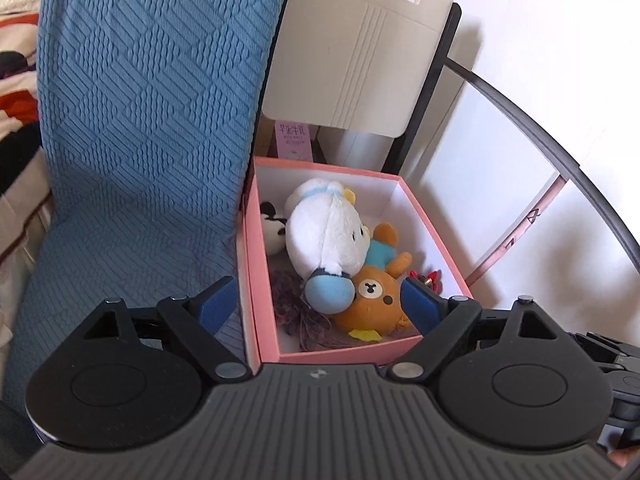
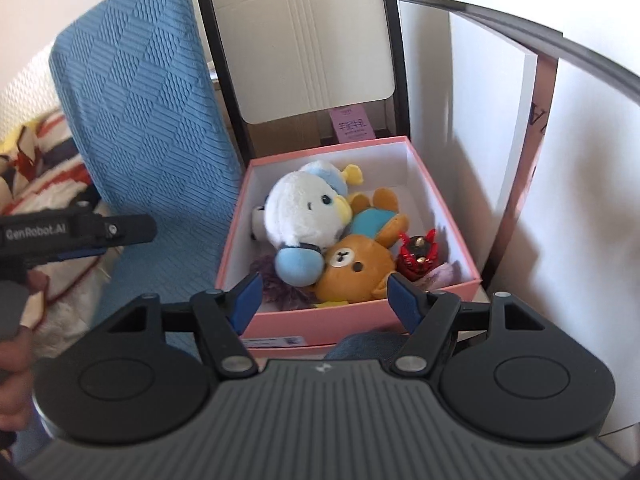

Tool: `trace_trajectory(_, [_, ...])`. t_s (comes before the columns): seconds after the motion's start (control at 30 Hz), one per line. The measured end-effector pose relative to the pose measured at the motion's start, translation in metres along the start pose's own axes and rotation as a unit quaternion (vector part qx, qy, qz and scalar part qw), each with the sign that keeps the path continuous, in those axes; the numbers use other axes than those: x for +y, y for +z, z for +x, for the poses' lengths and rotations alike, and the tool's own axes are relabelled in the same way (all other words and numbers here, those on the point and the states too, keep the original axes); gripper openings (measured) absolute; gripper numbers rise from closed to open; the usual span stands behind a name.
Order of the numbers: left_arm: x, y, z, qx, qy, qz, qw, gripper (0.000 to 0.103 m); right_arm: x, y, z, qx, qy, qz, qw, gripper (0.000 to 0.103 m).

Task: Organize objects
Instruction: 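Withdraw both tools upward from the filled pink box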

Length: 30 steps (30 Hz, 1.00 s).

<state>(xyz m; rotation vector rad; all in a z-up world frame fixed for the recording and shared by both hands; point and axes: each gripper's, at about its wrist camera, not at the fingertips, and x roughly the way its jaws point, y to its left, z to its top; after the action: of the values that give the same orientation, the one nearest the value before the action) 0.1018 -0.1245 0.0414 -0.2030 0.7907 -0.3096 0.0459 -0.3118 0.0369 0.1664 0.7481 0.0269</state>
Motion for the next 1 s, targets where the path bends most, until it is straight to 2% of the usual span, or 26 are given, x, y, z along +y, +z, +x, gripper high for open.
trace_trajectory(0.2, [-0.002, 0.001, -0.003, -0.011, -0.006, 0.005, 0.9999, 0.091, -0.002, -0.001, 0.005, 0.005, 0.010, 0.005, 1.000, 0.072])
trace_trajectory(0.33, [-0.001, 0.004, -0.008, -0.015, -0.005, 0.003, 0.9999, 0.091, 0.002, 0.001, 0.009, 0.005, 0.004, -0.001, 1.000, 0.103])
trace_trajectory(1.0, [0.001, 0.006, -0.009, -0.010, -0.010, 0.004, 0.9999, 0.091, 0.004, 0.002, 0.012, 0.026, 0.001, 0.018, 0.999, 0.103])
